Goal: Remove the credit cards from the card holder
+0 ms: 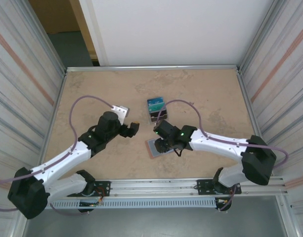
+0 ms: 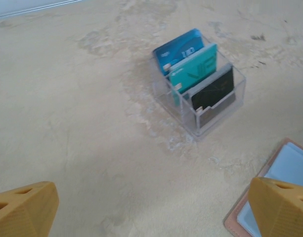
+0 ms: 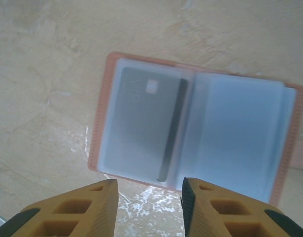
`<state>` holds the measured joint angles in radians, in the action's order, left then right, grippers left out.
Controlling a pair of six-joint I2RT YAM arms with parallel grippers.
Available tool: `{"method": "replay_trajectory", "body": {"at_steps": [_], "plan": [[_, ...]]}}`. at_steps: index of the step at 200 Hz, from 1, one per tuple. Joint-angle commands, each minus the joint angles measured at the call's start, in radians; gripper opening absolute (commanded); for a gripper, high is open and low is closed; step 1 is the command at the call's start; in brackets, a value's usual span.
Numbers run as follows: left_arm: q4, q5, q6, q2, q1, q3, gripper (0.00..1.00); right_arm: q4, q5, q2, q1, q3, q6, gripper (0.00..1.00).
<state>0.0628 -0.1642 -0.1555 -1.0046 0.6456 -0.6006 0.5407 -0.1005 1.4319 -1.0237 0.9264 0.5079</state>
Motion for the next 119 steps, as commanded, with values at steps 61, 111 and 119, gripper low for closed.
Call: {"method": "replay_trajectory", "body": {"at_steps": [61,111,119], "plan": [[0.032,-0.114,-0.151,0.067,0.001,0.064,0.99,-0.008,0.027,0.22,-0.033,0.107,-0.039,0.45],[0.025,-0.104,-0.156,0.048,0.0,0.064,0.99,-0.029,0.033,0.277,-0.033,0.109,-0.036,0.5],[0.022,-0.105,-0.155,0.047,0.0,0.064,0.99,-0.034,0.036,0.283,-0.033,0.107,-0.035,0.5]]}}
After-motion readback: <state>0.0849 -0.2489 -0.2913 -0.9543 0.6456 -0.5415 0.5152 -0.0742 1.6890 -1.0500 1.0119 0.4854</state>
